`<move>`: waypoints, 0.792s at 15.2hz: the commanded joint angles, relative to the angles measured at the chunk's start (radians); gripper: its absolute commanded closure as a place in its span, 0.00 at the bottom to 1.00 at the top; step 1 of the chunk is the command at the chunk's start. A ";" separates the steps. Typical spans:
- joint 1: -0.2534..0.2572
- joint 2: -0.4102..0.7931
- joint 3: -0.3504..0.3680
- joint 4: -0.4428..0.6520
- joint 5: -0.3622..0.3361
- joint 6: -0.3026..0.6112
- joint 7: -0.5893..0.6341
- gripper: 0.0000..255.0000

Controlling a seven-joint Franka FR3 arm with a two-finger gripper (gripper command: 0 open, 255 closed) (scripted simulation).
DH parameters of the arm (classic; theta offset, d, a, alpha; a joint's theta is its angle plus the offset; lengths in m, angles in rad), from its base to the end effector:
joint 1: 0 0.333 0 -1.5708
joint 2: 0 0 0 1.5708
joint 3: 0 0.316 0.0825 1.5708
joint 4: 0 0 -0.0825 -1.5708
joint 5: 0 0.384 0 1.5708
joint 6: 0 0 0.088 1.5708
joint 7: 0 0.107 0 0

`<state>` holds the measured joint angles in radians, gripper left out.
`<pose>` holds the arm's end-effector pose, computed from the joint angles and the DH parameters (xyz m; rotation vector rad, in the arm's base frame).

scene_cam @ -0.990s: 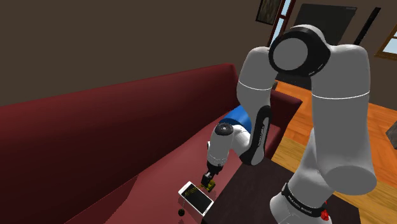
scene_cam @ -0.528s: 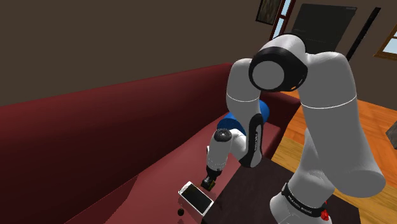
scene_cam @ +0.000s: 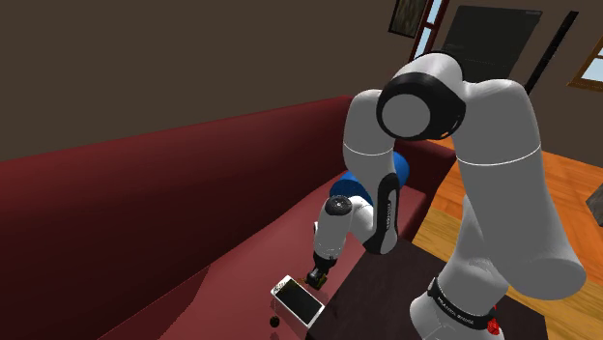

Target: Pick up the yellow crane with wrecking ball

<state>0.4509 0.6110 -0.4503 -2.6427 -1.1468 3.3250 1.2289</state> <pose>0.3310 0.0540 0.0601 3.0573 -0.0184 0.0292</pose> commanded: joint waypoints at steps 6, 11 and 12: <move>-0.186 -0.148 0.159 -0.055 0.005 -0.135 -0.071 1.00; -0.352 -0.277 0.324 -0.120 0.128 -0.233 -0.219 1.00; -0.382 -0.301 0.356 -0.133 0.160 -0.250 -0.251 1.00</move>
<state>0.0979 0.3377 -0.1231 -2.7596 -1.0153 3.0926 1.0098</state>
